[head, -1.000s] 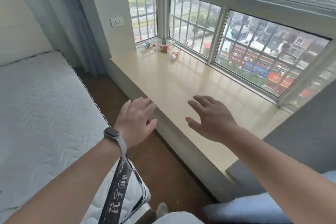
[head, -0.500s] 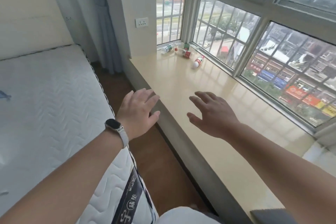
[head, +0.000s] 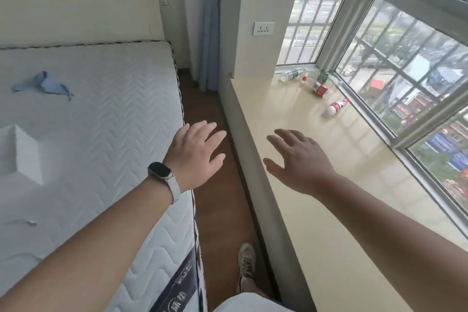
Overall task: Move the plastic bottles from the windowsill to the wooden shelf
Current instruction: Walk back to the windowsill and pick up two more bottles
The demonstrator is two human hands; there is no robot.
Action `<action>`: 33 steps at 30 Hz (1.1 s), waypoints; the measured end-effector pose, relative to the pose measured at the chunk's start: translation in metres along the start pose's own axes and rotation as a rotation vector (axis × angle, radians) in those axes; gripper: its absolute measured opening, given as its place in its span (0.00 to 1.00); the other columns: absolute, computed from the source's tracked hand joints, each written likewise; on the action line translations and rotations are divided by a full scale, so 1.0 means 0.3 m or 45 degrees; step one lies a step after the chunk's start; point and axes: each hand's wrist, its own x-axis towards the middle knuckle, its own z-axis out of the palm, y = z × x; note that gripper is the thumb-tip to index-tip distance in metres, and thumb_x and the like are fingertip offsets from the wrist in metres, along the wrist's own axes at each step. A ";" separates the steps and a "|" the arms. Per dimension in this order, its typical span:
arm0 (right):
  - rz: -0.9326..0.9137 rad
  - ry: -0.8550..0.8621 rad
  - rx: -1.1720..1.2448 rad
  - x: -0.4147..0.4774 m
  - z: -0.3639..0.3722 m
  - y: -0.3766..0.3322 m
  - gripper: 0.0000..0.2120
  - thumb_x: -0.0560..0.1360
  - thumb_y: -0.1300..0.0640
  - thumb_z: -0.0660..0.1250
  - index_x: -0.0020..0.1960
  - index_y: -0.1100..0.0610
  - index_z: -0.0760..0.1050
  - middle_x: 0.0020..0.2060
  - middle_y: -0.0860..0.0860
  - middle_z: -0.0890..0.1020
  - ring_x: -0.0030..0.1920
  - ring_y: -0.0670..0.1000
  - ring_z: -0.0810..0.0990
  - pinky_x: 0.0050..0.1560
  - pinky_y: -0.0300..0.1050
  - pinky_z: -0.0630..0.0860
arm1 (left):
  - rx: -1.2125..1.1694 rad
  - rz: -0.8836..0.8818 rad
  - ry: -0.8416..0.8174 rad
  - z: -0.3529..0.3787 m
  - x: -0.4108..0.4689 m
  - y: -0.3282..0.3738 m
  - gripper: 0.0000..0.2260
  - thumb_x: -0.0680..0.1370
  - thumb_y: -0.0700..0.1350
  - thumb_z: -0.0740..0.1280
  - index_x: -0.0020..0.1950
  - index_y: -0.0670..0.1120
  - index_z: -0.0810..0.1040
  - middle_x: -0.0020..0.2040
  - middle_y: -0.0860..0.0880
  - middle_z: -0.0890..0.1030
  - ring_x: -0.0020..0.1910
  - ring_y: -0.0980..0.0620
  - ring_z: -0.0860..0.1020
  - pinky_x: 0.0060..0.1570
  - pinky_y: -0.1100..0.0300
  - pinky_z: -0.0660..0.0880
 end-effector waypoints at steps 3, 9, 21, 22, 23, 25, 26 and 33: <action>-0.042 0.003 0.029 0.142 0.016 0.083 0.27 0.78 0.39 0.58 0.73 0.51 0.66 0.73 0.50 0.68 0.73 0.54 0.63 0.68 0.51 0.63 | 0.022 -0.010 -0.020 0.064 0.109 -0.020 0.21 0.72 0.50 0.74 0.63 0.45 0.80 0.63 0.41 0.79 0.64 0.39 0.76 0.64 0.38 0.70; -0.077 0.001 0.087 0.386 0.058 0.284 0.27 0.78 0.39 0.59 0.72 0.52 0.69 0.71 0.52 0.71 0.72 0.57 0.66 0.67 0.54 0.66 | 0.059 -0.058 -0.071 0.168 0.380 -0.021 0.21 0.74 0.51 0.70 0.65 0.46 0.79 0.64 0.42 0.79 0.65 0.39 0.75 0.65 0.39 0.70; -0.044 0.100 0.151 0.590 -0.002 0.531 0.30 0.75 0.37 0.53 0.69 0.53 0.70 0.69 0.53 0.73 0.70 0.58 0.69 0.64 0.55 0.69 | 0.146 0.008 -0.060 0.191 0.750 0.025 0.21 0.74 0.50 0.72 0.66 0.46 0.78 0.66 0.42 0.78 0.67 0.39 0.74 0.66 0.39 0.69; -0.041 0.103 0.150 0.601 -0.007 0.544 0.29 0.75 0.37 0.53 0.69 0.53 0.71 0.69 0.53 0.73 0.69 0.58 0.70 0.63 0.55 0.70 | 0.144 0.008 -0.057 0.194 0.770 0.025 0.21 0.74 0.50 0.72 0.65 0.46 0.78 0.65 0.42 0.78 0.67 0.39 0.74 0.66 0.38 0.69; -0.038 0.106 0.149 0.613 -0.011 0.556 0.29 0.75 0.37 0.53 0.69 0.53 0.71 0.69 0.53 0.74 0.69 0.58 0.70 0.63 0.55 0.70 | 0.145 0.010 -0.054 0.199 0.790 0.024 0.21 0.74 0.50 0.72 0.65 0.45 0.78 0.65 0.42 0.79 0.66 0.39 0.75 0.66 0.38 0.69; -0.030 0.122 0.144 0.638 -0.015 0.578 0.28 0.75 0.38 0.55 0.68 0.53 0.72 0.68 0.53 0.74 0.68 0.58 0.70 0.62 0.54 0.70 | 0.143 0.023 -0.056 0.219 0.824 0.019 0.21 0.74 0.50 0.72 0.65 0.45 0.78 0.65 0.42 0.79 0.66 0.39 0.75 0.66 0.38 0.70; -0.023 0.127 0.145 0.653 -0.015 0.587 0.28 0.75 0.39 0.57 0.68 0.54 0.72 0.68 0.53 0.74 0.68 0.58 0.70 0.62 0.54 0.70 | 0.131 0.034 -0.058 0.232 0.841 0.013 0.21 0.74 0.50 0.73 0.65 0.45 0.79 0.65 0.42 0.79 0.66 0.39 0.75 0.65 0.38 0.70; 0.078 0.117 0.110 0.797 -0.008 0.641 0.29 0.74 0.37 0.53 0.67 0.54 0.72 0.67 0.53 0.75 0.68 0.59 0.71 0.62 0.54 0.70 | 0.067 0.115 -0.062 0.333 1.015 -0.096 0.20 0.74 0.50 0.73 0.64 0.45 0.79 0.64 0.42 0.79 0.66 0.39 0.75 0.66 0.37 0.70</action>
